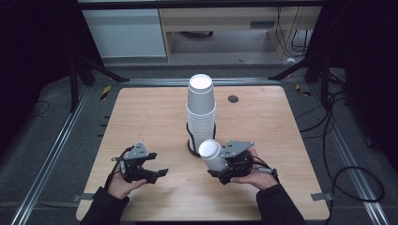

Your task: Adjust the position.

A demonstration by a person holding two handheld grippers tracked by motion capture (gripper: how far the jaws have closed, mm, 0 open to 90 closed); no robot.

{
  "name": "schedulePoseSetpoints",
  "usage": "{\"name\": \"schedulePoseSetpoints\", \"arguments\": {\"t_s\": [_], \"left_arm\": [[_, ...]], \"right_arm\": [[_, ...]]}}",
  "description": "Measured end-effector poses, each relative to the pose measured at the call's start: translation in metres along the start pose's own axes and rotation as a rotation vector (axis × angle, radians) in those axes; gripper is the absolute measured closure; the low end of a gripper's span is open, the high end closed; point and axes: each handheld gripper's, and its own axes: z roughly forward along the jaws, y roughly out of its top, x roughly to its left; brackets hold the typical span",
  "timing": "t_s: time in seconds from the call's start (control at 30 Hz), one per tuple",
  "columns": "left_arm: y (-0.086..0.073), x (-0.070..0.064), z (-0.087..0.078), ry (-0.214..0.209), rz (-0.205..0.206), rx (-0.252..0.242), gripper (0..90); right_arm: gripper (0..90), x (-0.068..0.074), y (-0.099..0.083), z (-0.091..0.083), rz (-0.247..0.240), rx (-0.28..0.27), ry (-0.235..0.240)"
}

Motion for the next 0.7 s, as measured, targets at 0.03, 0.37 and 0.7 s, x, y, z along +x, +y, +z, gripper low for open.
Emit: {"name": "schedulePoseSetpoints", "arguments": {"t_s": [0.03,0.37,0.7], "left_arm": [[0.001,-0.001,-0.001,-0.005,0.005,0.002,19.3],[0.006,-0.009,-0.001,-0.071,0.038,0.024,19.4],[0.013,-0.015,-0.009,-0.105,0.071,0.003,19.3]], "right_arm": [[11.8,0.001,0.0,0.003,-0.01,0.01,0.01],[11.8,0.008,0.008,0.026,-0.059,0.058,0.102],[11.8,0.014,0.026,0.051,-0.113,0.094,0.174]]}}
